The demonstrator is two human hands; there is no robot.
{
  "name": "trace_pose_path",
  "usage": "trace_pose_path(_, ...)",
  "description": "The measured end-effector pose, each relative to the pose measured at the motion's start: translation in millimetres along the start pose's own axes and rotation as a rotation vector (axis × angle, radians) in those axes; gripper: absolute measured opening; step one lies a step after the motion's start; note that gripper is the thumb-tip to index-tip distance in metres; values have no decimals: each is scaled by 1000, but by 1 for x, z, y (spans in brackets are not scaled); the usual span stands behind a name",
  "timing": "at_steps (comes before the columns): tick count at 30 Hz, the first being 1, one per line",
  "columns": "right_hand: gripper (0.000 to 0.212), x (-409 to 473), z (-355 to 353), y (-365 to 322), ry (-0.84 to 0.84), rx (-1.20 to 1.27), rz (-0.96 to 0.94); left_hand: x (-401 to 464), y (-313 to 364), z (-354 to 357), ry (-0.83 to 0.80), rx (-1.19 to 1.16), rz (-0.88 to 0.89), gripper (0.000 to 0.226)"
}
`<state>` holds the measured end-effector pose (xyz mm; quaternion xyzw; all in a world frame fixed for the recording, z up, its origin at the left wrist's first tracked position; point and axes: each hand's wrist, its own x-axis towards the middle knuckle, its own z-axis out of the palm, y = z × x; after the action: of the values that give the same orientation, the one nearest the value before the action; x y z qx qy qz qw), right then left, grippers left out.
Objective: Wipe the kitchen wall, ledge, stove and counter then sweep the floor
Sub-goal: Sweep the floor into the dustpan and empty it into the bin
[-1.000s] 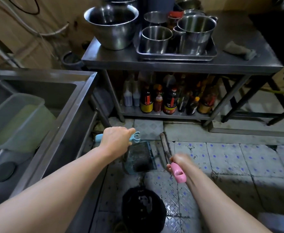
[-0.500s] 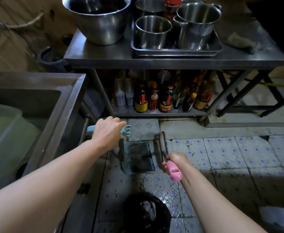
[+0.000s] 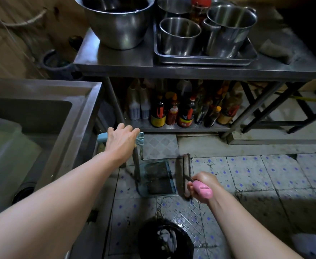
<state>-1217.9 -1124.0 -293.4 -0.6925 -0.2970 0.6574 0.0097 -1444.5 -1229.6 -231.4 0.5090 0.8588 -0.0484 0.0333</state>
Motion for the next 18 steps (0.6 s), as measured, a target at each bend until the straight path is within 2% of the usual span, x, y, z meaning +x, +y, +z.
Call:
trace_pose_path(8, 20, 8, 1, 7, 24, -3, 16, 0, -4, 6, 22, -14, 29, 27)
trace_pose_path(18, 24, -2, 2, 5, -12, 82, 36, -5, -6, -7, -41, -33, -2, 34)
